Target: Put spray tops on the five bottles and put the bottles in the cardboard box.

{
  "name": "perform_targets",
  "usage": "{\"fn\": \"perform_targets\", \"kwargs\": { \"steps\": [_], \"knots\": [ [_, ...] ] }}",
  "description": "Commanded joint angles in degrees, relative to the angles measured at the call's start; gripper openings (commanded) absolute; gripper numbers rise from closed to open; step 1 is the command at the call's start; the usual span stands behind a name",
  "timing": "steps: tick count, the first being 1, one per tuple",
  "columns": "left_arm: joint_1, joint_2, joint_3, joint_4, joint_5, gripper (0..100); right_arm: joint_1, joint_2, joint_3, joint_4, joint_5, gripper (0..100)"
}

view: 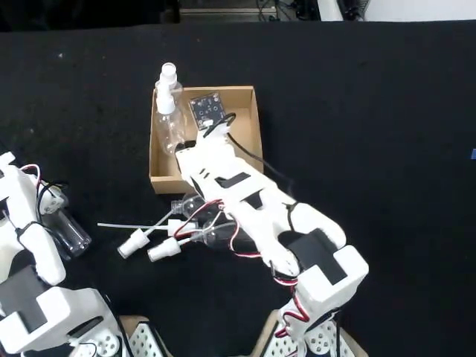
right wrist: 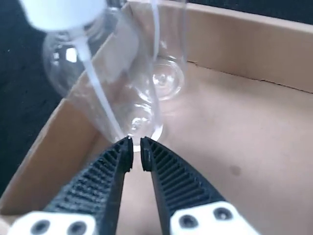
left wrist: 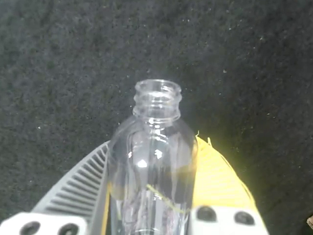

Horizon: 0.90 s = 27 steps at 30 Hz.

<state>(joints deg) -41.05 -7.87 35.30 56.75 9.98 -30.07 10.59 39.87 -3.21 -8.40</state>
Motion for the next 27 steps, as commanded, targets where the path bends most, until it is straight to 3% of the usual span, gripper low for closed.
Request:
{"fn": "perform_targets", "kwargs": {
  "steps": [1,14,19,27],
  "knots": [
    [0.5,-3.2,-0.8,-0.7,0.5,3,0.8,-7.4,-2.2,2.4,0.5,1.1],
    [0.4,-3.2,-0.7,-0.7,0.5,3,-4.2,-11.8,1.2,4.7,-0.1,1.1],
    [0.4,-3.2,-0.7,-0.7,0.5,3,-4.1,-11.8,1.6,4.6,-7.4,1.1],
    [0.4,-3.2,-0.7,-0.7,0.5,3,-3.9,-5.8,-1.5,3.2,-8.0,1.1]
  ]
}}
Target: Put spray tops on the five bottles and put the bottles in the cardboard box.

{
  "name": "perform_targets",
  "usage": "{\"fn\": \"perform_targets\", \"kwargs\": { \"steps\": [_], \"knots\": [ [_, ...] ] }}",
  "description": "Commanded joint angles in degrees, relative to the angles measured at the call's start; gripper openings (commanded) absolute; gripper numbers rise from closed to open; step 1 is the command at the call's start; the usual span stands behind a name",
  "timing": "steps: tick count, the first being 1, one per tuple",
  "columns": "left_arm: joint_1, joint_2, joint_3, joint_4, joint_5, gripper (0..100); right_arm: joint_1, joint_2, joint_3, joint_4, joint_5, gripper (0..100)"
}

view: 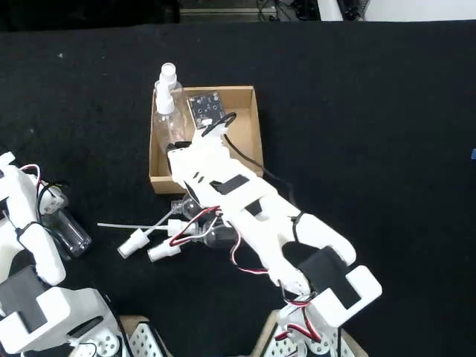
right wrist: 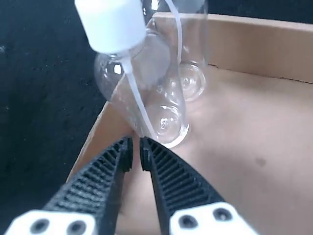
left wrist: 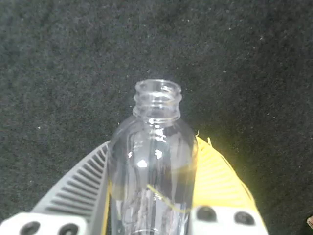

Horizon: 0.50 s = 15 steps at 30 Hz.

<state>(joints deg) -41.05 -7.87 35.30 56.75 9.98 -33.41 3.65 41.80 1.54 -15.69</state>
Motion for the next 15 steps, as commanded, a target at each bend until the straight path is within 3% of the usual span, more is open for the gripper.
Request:
{"fn": "perform_targets", "kwargs": {
  "steps": [1,15],
  "knots": [
    [0.4,-3.2,-0.7,-0.7,0.5,3,-0.5,2.1,-4.0,-1.8,-0.7,1.1],
    [0.4,-3.2,-0.6,-0.7,0.5,3,-0.4,3.8,-5.3,-4.7,-0.6,1.4]
  ]
}}
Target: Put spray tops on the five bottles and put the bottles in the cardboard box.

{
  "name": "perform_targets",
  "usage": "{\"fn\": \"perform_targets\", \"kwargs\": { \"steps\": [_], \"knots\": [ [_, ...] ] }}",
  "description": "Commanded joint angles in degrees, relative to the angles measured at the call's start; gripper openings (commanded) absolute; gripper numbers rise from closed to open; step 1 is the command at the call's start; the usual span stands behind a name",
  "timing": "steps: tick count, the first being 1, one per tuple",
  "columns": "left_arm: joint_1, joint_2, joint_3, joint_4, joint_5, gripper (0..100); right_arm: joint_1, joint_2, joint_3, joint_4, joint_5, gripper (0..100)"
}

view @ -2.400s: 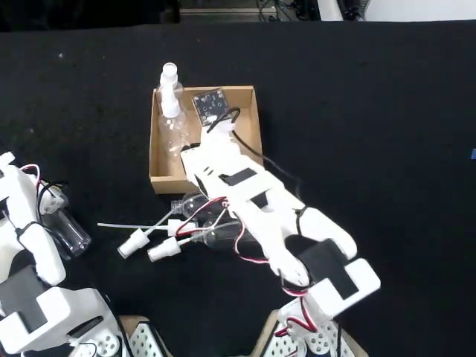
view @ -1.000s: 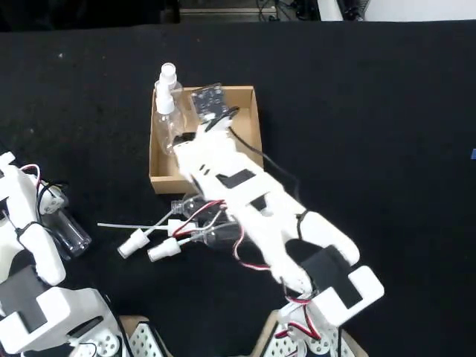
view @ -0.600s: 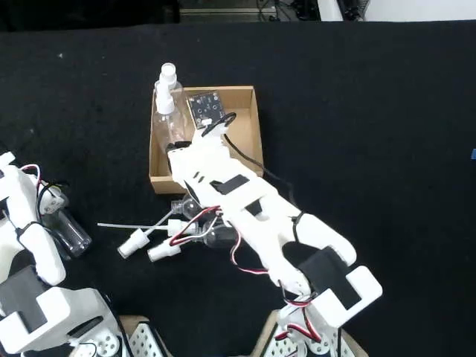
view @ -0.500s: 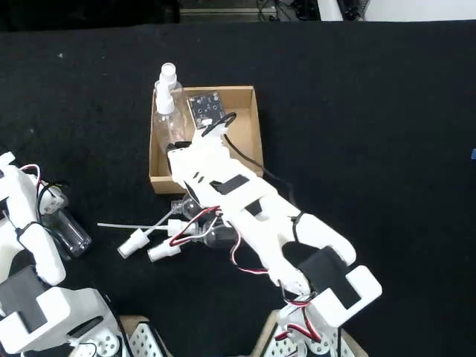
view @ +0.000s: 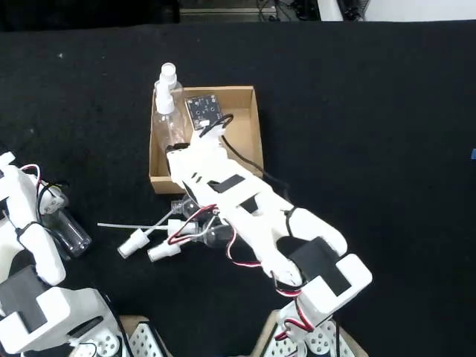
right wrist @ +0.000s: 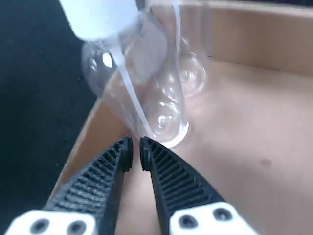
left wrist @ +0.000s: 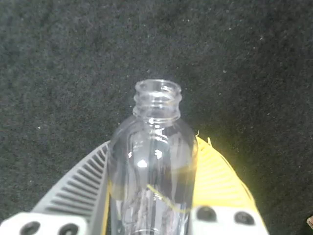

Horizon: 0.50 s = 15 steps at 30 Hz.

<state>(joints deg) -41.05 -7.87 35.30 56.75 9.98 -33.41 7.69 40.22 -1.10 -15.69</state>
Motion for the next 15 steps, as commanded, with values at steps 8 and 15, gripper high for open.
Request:
{"fn": "perform_targets", "kwargs": {
  "steps": [8,15],
  "knots": [
    [0.4,-3.2,-0.7,-0.7,0.5,3,3.2,-0.2,-3.9,-2.0,-0.6,1.1],
    [0.4,-3.2,-0.8,-0.7,0.5,3,3.3,-0.2,-3.9,-1.6,-0.7,1.1]
  ]
}}
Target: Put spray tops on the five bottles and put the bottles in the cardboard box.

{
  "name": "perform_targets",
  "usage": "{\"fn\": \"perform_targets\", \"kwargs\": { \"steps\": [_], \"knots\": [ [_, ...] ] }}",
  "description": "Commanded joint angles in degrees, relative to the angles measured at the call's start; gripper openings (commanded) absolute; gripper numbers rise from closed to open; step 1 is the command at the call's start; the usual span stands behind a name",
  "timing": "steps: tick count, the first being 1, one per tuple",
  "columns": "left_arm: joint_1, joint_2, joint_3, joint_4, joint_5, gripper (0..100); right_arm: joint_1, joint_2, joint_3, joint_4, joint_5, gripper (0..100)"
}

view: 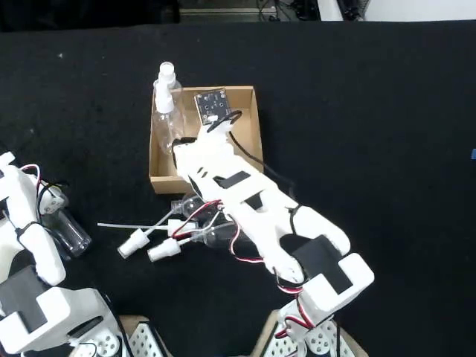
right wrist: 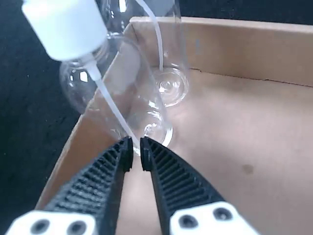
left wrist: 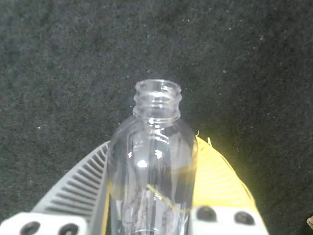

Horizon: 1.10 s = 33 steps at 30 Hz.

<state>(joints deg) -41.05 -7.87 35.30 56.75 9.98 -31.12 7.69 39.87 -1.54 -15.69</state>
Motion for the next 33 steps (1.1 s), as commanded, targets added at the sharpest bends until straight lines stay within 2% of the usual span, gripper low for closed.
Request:
{"fn": "perform_targets", "kwargs": {
  "steps": [1,5,12,20,23,28,33],
  "knots": [
    [0.4,-3.2,-0.7,-0.7,0.5,3,0.9,-0.3,-3.6,-1.1,-0.7,1.1],
    [0.3,-3.2,-0.7,-0.7,0.5,3,0.8,-0.7,-3.6,-0.4,-0.7,1.1],
    [0.3,-3.2,-0.8,-0.7,0.5,3,0.8,-0.8,-8.5,11.3,-1.1,1.1],
    [0.3,-3.2,-0.7,-0.7,0.5,3,-0.6,-0.8,-12.7,17.5,-1.2,1.1],
    [0.3,-3.2,-0.8,-0.7,0.5,3,-1.9,-0.8,-12.6,18.3,-1.4,1.1],
    [0.3,-3.2,-0.8,-0.7,0.5,3,-3.1,-0.7,-12.9,17.9,-7.8,1.1],
    [0.3,-3.2,-0.8,-0.7,0.5,3,-3.8,-0.1,-12.5,15.6,-8.1,1.1]
  ]
}}
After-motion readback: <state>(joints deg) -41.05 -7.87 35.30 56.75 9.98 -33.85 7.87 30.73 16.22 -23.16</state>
